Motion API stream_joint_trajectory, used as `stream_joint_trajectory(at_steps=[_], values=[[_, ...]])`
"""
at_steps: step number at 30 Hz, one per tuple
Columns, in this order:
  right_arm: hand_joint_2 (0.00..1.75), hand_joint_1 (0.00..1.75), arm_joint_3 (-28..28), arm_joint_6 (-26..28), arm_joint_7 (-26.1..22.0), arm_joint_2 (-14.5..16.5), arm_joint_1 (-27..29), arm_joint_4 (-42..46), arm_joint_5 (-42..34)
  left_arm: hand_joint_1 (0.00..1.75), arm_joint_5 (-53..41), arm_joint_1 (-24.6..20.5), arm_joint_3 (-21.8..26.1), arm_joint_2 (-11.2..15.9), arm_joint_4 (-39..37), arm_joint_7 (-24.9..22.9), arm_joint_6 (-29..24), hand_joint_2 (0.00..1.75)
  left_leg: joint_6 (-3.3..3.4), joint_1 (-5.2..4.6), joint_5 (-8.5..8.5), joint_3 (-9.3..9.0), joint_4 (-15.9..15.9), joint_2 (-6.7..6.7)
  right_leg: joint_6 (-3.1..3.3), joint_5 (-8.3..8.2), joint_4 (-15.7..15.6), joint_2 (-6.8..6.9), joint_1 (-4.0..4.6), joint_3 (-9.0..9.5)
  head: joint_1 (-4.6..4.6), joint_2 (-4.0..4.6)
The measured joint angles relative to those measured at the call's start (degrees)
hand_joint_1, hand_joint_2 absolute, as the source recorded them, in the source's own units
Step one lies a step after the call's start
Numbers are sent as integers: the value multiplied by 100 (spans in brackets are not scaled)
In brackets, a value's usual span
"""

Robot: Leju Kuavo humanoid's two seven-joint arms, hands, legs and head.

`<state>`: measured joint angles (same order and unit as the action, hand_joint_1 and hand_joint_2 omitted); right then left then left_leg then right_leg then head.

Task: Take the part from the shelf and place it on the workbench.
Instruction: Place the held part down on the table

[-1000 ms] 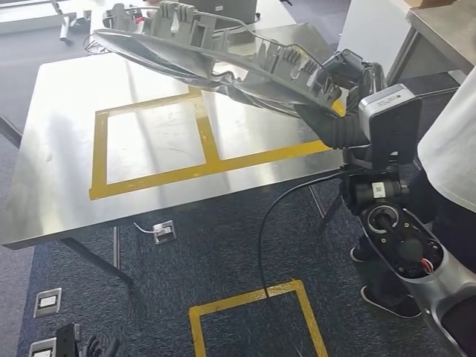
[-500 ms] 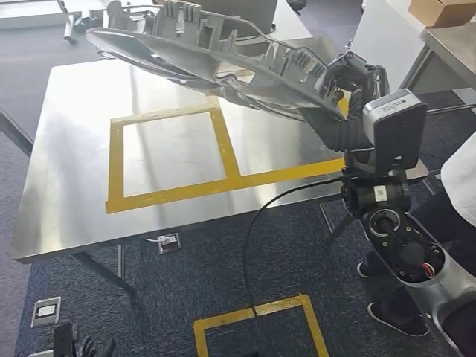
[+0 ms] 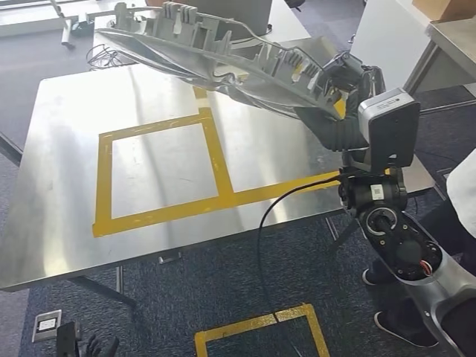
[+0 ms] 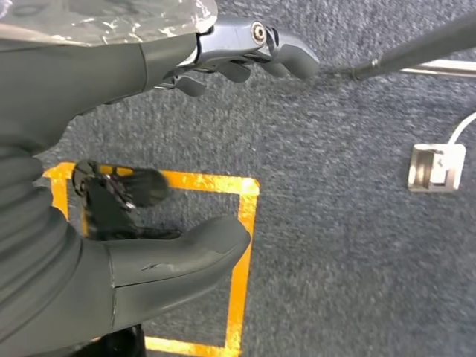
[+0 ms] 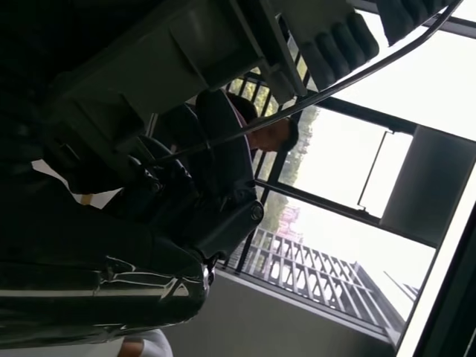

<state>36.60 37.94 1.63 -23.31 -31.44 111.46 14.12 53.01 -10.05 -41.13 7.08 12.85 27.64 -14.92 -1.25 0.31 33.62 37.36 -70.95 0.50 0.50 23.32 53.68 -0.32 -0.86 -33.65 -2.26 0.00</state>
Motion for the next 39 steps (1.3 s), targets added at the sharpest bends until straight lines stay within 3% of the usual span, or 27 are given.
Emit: stream_joint_trajectory(at_steps=[1,2,4,5,7,8,9,12,13,18,22,24,39], values=[[175,175,1,2,3,0,15,-4,4,0,-9,9,0,-1,0,-8,-9,175,-17,14,-23,125,-94,-3,-4,29,1,-4,-5,33,9,0],[175,175,1,5,11,0,31,-7,22,0,-19,15,0,-1,0,-13,-11,175,-26,25,-175,146,33,-5,-14,59,2,-9,-13,73,17,0],[175,175,-2,11,47,-1,53,-12,93,0,-38,14,0,1,0,-15,-13,175,-29,42,-743,-58,807,-7,-50,121,8,-15,-30,155,34,0],[175,175,-4,13,72,-1,54,-12,140,0,-46,12,0,2,0,-15,-14,175,-22,37,-934,-175,1191,-8,-72,143,15,-19,-32,179,50,0],[175,175,-15,22,124,-2,52,-13,211,0,-58,8,-1,2,0,-18,-14,175,43,13,-1074,-287,1571,-9,-132,177,26,-35,-24,173,66,0],[175,175,-21,28,148,-3,52,-13,235,0,-62,8,-1,-1,0,-21,-14,175,78,5,-1050,-295,1592,-9,-157,196,37,-42,-15,162,63,0],[175,175,-26,33,171,-6,55,-15,252,0,-63,6,-2,-5,0,-24,-14,175,96,8,-1072,-298,1596,-5,-137,209,43,-46,-7,152,51,0],[175,175,-44,24,222,-22,53,-37,289,0,-61,-3,-1,-21,0,-28,-15,175,78,9,-1088,-301,1605,19,-10,224,36,-35,5,175,-3,0],[175,175,-48,11,231,-25,44,-52,296,0,-54,-4,-1,-24,0,-28,-16,175,83,4,-1084,-302,1606,27,-4,225,21,-29,4,187,-26,0],[175,175,-48,-32,243,-24,-14,-141,300,0,-38,-2,-2,-32,0,-25,-22,175,116,-1,-1072,-303,1604,43,-64,205,-48,-13,3,226,-97,0],[175,175,-45,-48,220,-23,-30,-211,354,0,-15,3,-2,-33,0,-14,-18,175,127,-5,-1067,-303,1601,46,-186,204,-71,-10,-7,236,-112,0],[175,175,-42,-38,233,-23,-40,-240,434,0,4,10,-2,-34,0,-8,8,175,130,-6,-1068,-304,1601,46,-216,205,-72,-10,-11,235,-103,0],[175,175,-64,29,703,-67,-45,-390,884,0,-55,12,-2,-145,0,-83,198,175,130,-5,-1082,-358,1666,39,-217,208,-71,-16,-8,239,-28,0]])
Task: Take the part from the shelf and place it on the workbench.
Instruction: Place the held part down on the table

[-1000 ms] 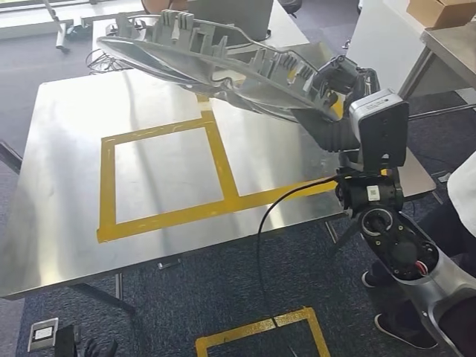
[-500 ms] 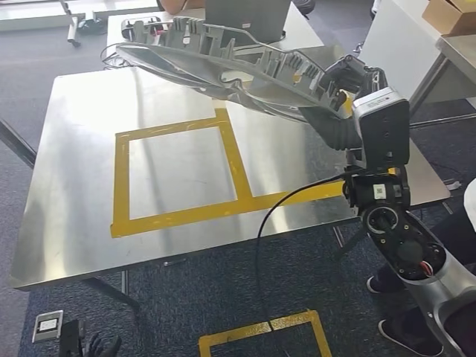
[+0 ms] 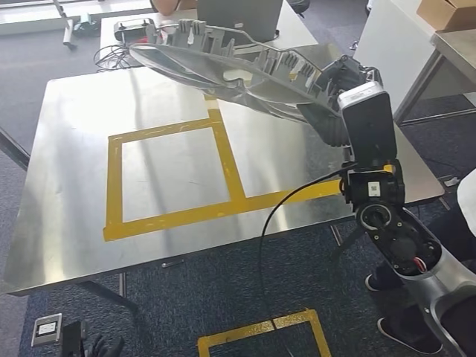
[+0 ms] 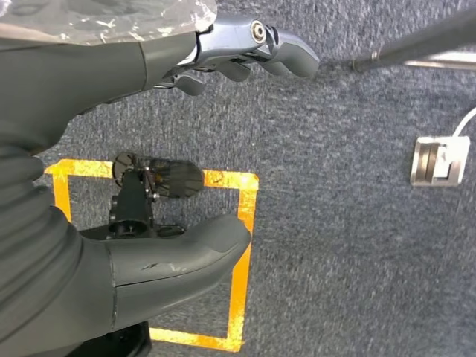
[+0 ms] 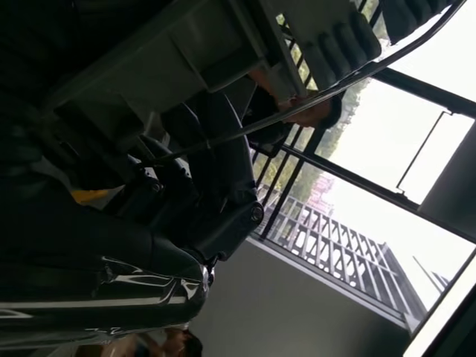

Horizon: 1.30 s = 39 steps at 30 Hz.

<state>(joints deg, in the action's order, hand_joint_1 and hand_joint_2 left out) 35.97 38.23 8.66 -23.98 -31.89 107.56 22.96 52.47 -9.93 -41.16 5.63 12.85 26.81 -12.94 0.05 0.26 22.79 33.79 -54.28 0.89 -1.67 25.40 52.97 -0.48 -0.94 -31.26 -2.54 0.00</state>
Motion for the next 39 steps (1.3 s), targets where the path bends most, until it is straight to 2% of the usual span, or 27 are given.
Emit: stream_joint_trajectory(at_steps=[9,21,29,35,39], values=[[175,175,-31,-266,428,-67,-226,-695,681,0,-72,-7,-4,-221,0,70,2,175,-1,0,-1,-1,5,0,0,0,1,0,0,3,1,0],[175,175,216,-146,497,26,-969,-2263,1053,0,-87,-6,-13,-399,0,22,-30,175,0,0,-6,-1,7,6,0,0,2,7,1,8,3,0],[175,175,472,58,658,191,-1204,-3180,1690,0,-170,-33,-71,-419,0,-31,-14,175,-1,1,-7,-3,10,7,1,0,2,7,4,8,4,0],[175,175,660,60,795,444,-1291,-4066,2458,0,-217,-82,-160,-419,0,-75,7,175,-2,4,-7,-5,13,7,1,1,2,7,8,9,8,0],[175,175,780,73,791,631,-1311,-4691,2622,0,-220,-82,-185,-419,0,-78,7,175,-2,5,-8,-6,13,8,1,0,2,7,9,10,8,0]])
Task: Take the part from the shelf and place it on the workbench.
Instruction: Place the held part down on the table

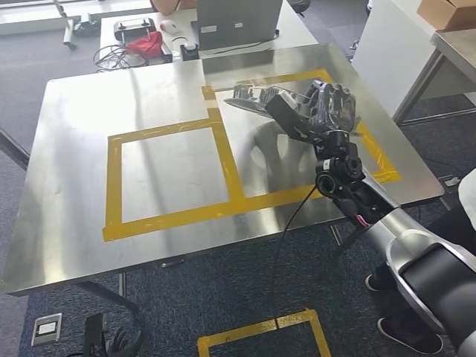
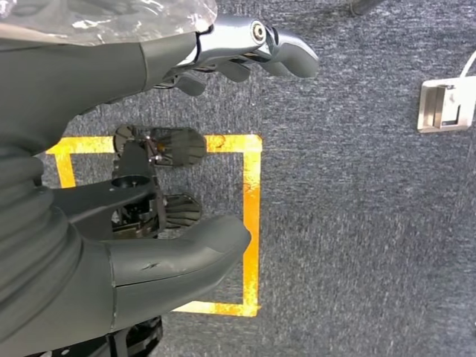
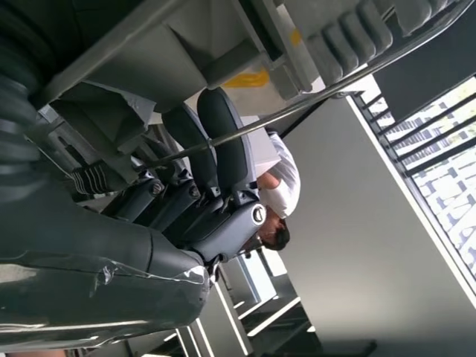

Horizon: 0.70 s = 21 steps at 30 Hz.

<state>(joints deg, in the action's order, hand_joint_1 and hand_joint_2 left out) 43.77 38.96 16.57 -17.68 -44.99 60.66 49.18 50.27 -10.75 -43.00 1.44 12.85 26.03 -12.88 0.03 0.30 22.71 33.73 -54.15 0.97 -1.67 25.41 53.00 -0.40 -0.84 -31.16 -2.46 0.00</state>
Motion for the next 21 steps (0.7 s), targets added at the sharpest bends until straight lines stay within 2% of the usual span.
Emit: stream_joint_trajectory(at_steps=[8,21], values=[[175,175,169,53,-64,238,-128,-821,180,0,2,-3,-47,0,0,0,-2,175,0,2,0,-13,2,-2,1,1,0,-1,2,9,-2,0],[175,175,459,-298,-292,696,-148,-1915,539,0,29,3,-111,25,0,36,-21,175,-2,2,-1,-30,3,-3,2,1,0,-2,2,25,3,0]])
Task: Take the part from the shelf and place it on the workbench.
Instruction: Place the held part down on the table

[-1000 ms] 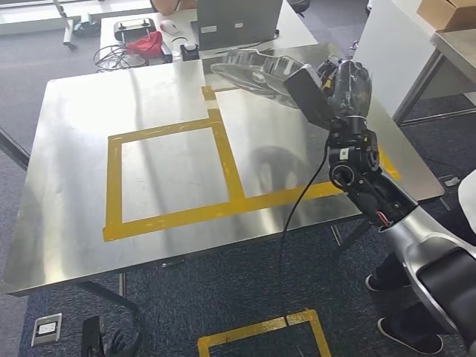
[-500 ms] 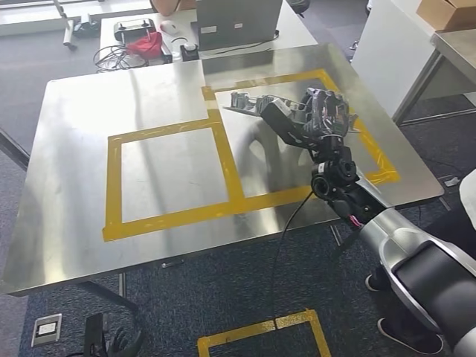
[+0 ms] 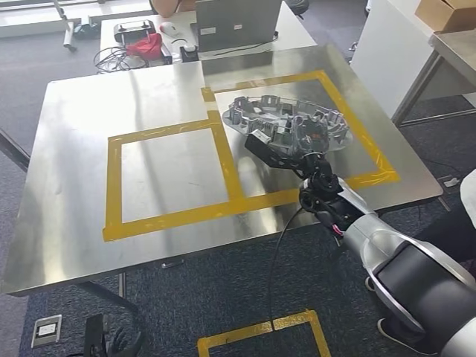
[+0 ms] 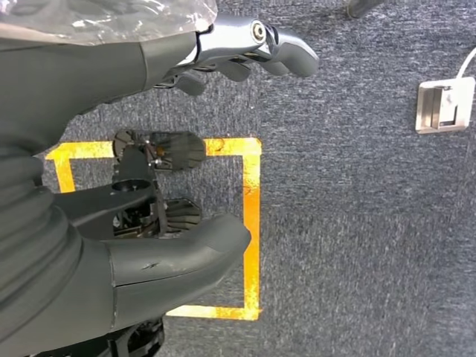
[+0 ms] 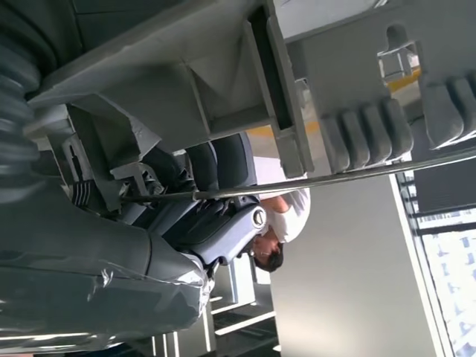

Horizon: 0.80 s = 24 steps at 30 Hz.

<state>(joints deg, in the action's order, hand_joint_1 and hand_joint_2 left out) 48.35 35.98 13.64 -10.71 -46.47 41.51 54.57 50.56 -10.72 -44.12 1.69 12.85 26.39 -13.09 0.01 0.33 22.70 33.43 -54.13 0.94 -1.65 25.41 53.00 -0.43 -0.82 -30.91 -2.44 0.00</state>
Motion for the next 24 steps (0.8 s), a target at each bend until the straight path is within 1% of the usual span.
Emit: stream_joint_trajectory(at_steps=[3,9,11,15,19,23,24], values=[[175,175,45,-152,-109,62,-4,-141,-59,0,11,2,-4,10,0,9,-1,175,0,0,0,-1,0,0,0,0,0,-1,0,1,0,0],[175,175,122,-757,-349,205,-57,-375,-406,0,41,9,-9,35,0,36,11,175,0,0,0,-13,1,-3,0,0,0,-2,0,11,1,0],[175,175,140,-865,-419,238,-91,-433,-561,0,42,9,-11,43,0,43,23,175,0,0,0,-22,1,-4,0,0,0,-2,0,19,1,0],[175,175,162,-791,-512,262,-146,-509,-863,0,43,10,-14,58,0,70,34,175,-1,0,1,-33,1,-8,1,-1,-1,-7,0,29,1,0],[175,175,167,-690,-536,265,-185,-544,-1004,0,42,11,-16,66,0,88,34,175,-1,0,0,-40,1,-9,1,-2,-1,-8,0,34,4,0],[0,0,173,-692,-540,265,-232,-561,-1102,0,40,11,-17,70,0,113,36,175,-1,0,0,-45,1,-9,1,-2,-1,-9,0,38,5,0],[0,0,173,-704,-540,265,-236,-568,-1136,0,37,10,-18,71,0,117,40,175,-1,0,0,-46,1,-9,1,-2,-1,-9,0,38,6,0]])
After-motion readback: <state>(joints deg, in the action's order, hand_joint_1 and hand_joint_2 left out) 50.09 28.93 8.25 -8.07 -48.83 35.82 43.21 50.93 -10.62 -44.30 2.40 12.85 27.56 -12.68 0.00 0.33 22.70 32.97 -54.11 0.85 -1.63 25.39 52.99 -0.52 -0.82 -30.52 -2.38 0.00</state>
